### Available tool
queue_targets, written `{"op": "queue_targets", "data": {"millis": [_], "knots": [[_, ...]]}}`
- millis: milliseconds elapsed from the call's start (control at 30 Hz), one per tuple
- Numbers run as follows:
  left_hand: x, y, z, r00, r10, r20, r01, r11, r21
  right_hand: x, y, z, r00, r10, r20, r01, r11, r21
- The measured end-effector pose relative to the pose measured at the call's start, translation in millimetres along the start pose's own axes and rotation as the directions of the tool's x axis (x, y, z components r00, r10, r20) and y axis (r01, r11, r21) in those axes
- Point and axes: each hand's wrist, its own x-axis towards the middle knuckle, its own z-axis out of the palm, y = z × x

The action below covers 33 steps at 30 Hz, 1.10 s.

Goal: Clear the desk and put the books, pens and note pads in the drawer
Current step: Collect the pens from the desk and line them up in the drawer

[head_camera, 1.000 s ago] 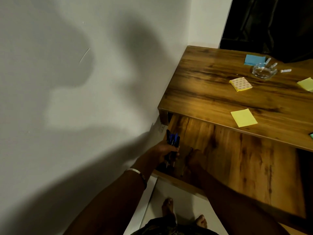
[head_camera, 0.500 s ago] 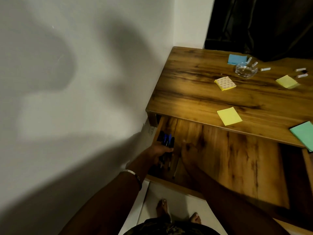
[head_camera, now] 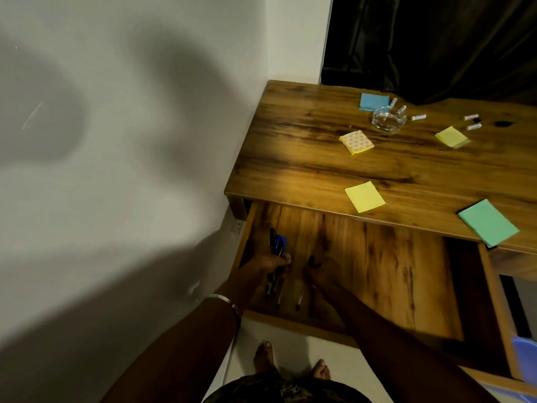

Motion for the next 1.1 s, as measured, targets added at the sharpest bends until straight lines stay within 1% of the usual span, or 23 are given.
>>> {"op": "queue_targets", "data": {"millis": [67, 133, 167, 233, 367, 433, 500, 567, 600, 667, 700, 733, 767, 800, 867, 967, 1000, 1033, 1067, 1100], "knots": [[-2.7, -0.1, -3.2, 1.0, 0.0, 0.01, 0.001, 1.0, -0.032, 5.1, 12.4, 2.4, 1.0, 0.023, 0.019, -0.021, 0.995, -0.095], [-4.5, -1.6, -7.0, 1.0, 0.022, 0.006, -0.022, 0.999, -0.04, 15.6, 26.4, 9.5, 0.996, 0.078, 0.047, -0.069, 0.982, -0.175], [-5.1, -2.9, -8.6, 0.999, 0.034, 0.008, -0.034, 0.999, -0.04, 28.9, 41.1, 19.3, 0.995, 0.088, 0.056, -0.077, 0.98, -0.184], [-6.6, -4.3, -11.1, 0.999, 0.036, 0.015, -0.035, 0.999, -0.029, 25.5, 37.4, 23.7, 0.995, 0.082, 0.056, -0.068, 0.975, -0.21], [-2.1, -6.4, -15.3, 0.999, 0.023, 0.039, -0.021, 0.999, -0.034, -0.5, 8.1, 13.9, 0.992, 0.102, 0.08, -0.083, 0.974, -0.208], [-0.9, -4.6, -14.7, 0.998, 0.012, 0.058, -0.01, 1.0, -0.021, -3.6, 7.7, 12.5, 0.99, 0.109, 0.088, -0.096, 0.985, -0.14], [0.0, -1.3, -12.5, 0.996, -0.006, 0.091, 0.008, 1.0, -0.02, -1.3, 11.4, 11.2, 0.995, 0.102, 0.014, -0.1, 0.991, -0.087], [2.5, 0.9, -9.0, 0.995, -0.026, 0.097, 0.026, 1.0, 0.002, -3.7, 4.5, 4.6, 0.996, 0.049, -0.069, -0.051, 0.998, -0.025], [5.3, 1.5, -6.6, 0.996, -0.027, 0.089, 0.025, 1.0, 0.019, -8.8, -2.8, -0.5, 0.996, 0.006, -0.085, -0.005, 1.0, 0.017], [9.9, 2.7, 0.8, 0.998, -0.019, 0.068, 0.013, 0.997, 0.08, -15.7, -14.3, -9.9, 0.999, -0.05, -0.009, 0.051, 0.983, 0.174], [9.0, 4.5, 6.0, 0.998, -0.008, 0.066, 0.0, 0.993, 0.118, -19.3, -19.2, -14.8, 0.995, -0.078, 0.06, 0.062, 0.97, 0.234], [8.8, 5.9, 11.3, 0.998, 0.001, 0.07, -0.01, 0.991, 0.135, -21.8, -22.8, -18.3, 0.985, -0.119, 0.126, 0.08, 0.957, 0.277], [10.1, 6.1, 17.0, 0.997, 0.013, 0.072, -0.023, 0.99, 0.14, -20.4, -21.9, -19.4, 0.977, -0.139, 0.161, 0.088, 0.952, 0.292], [11.9, 6.4, 22.2, 0.997, 0.036, 0.073, -0.046, 0.988, 0.147, -20.7, -22.2, -21.8, 0.978, -0.132, 0.162, 0.08, 0.953, 0.293], [13.4, 6.0, 29.2, 0.995, 0.087, 0.057, -0.095, 0.983, 0.155, -18.3, -21.4, -26.4, 0.989, -0.091, 0.117, 0.05, 0.949, 0.311], [15.0, 4.8, 37.4, 0.991, 0.094, 0.098, -0.105, 0.989, 0.108, -11.9, -8.9, -33.0, 0.999, 0.009, 0.048, -0.026, 0.932, 0.361], [16.5, 3.5, 38.0, 0.99, 0.083, 0.111, -0.095, 0.99, 0.103, -10.1, -2.7, -36.8, 0.999, 0.038, 0.019, -0.042, 0.934, 0.354], [15.5, 3.4, 38.0, 0.99, 0.078, 0.115, -0.089, 0.991, 0.095, -7.7, 4.7, -41.6, 0.998, 0.061, -0.02, -0.053, 0.956, 0.29], [15.1, 3.6, 36.8, 0.991, 0.076, 0.111, -0.085, 0.993, 0.084, -6.5, 11.6, -47.1, 0.996, 0.064, -0.055, -0.056, 0.988, 0.142], [14.4, 4.1, 35.4, 0.992, 0.077, 0.101, -0.084, 0.994, 0.071, -4.4, 20.0, -51.7, 0.995, 0.064, -0.077, -0.066, 0.997, -0.033]]}}
